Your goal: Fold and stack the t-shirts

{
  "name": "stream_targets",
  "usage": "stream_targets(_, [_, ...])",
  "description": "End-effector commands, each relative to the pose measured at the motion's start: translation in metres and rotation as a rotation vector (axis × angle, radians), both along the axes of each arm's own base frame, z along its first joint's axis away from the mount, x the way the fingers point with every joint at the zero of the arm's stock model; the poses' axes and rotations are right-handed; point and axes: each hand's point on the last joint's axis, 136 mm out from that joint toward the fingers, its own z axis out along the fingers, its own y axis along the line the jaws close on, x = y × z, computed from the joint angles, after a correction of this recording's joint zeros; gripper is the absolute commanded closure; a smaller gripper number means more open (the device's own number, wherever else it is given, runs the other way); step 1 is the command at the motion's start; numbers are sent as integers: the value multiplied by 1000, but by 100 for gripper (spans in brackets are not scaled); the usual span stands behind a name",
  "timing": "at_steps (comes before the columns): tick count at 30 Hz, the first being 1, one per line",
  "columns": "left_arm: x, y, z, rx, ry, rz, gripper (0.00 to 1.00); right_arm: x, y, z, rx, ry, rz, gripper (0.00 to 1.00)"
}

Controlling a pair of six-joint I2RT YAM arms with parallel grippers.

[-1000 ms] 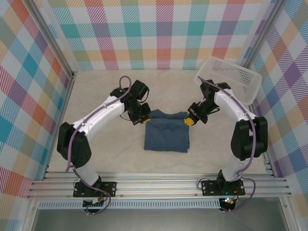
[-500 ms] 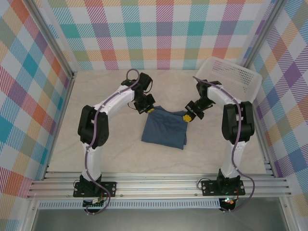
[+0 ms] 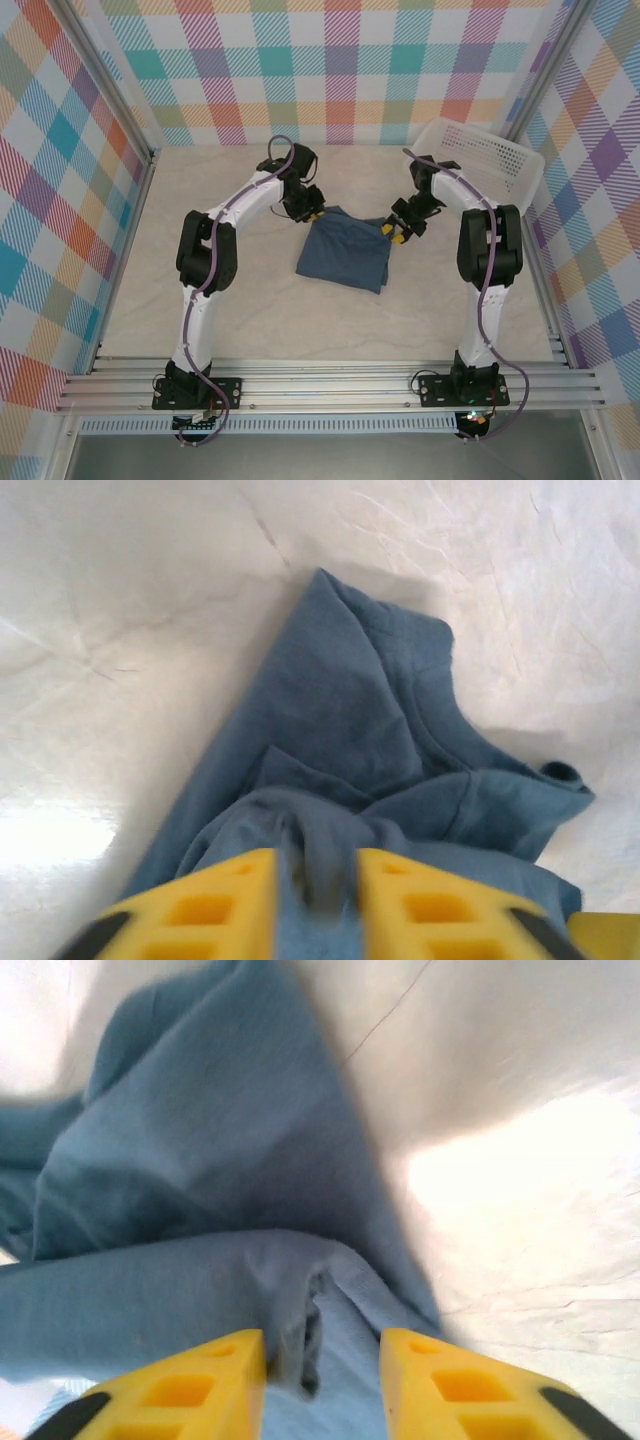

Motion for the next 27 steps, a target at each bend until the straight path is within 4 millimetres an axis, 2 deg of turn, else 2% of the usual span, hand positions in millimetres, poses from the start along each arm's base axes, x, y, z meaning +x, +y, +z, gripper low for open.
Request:
stream_targets(1, [8,12,41,1,-123,12,61,15,-22,33,-120,-172,-2,57])
stream_targets(3, [-6,18,52,4,-149,19,59,9,-24,50,-141,-231,-7,55])
stream_targets(5, [-22,18,51,-26,-138,31,59,-3,-13,57,-146,-254,25,56])
stream_targets(7, [-38,12,34,-76,-91,34,66,-15,9,54,-120,-260,67,61])
stream_targets(9, [-42,1,20,-122,-50,37,75,-21,32,44,-72,-242,89,71])
stream_targets(11, [-37,-10,12,-139,-35,29,78,-19,42,30,-60,-209,92,84])
stream_targets(13, [-27,-20,6,-141,-23,15,78,-13,41,20,-82,-191,94,91])
stream_targets(17, [-5,-30,-12,-114,-3,5,79,9,29,-1,-128,-162,105,93])
stream_targets(21, [17,-27,-31,-64,-8,7,79,26,20,-6,-166,-175,112,92])
stream_targets(24, [26,-16,-48,-37,8,32,79,31,19,-10,-178,-184,112,91])
stream_targets(27, [27,-10,-57,-20,22,41,79,27,18,-27,-179,-132,116,90])
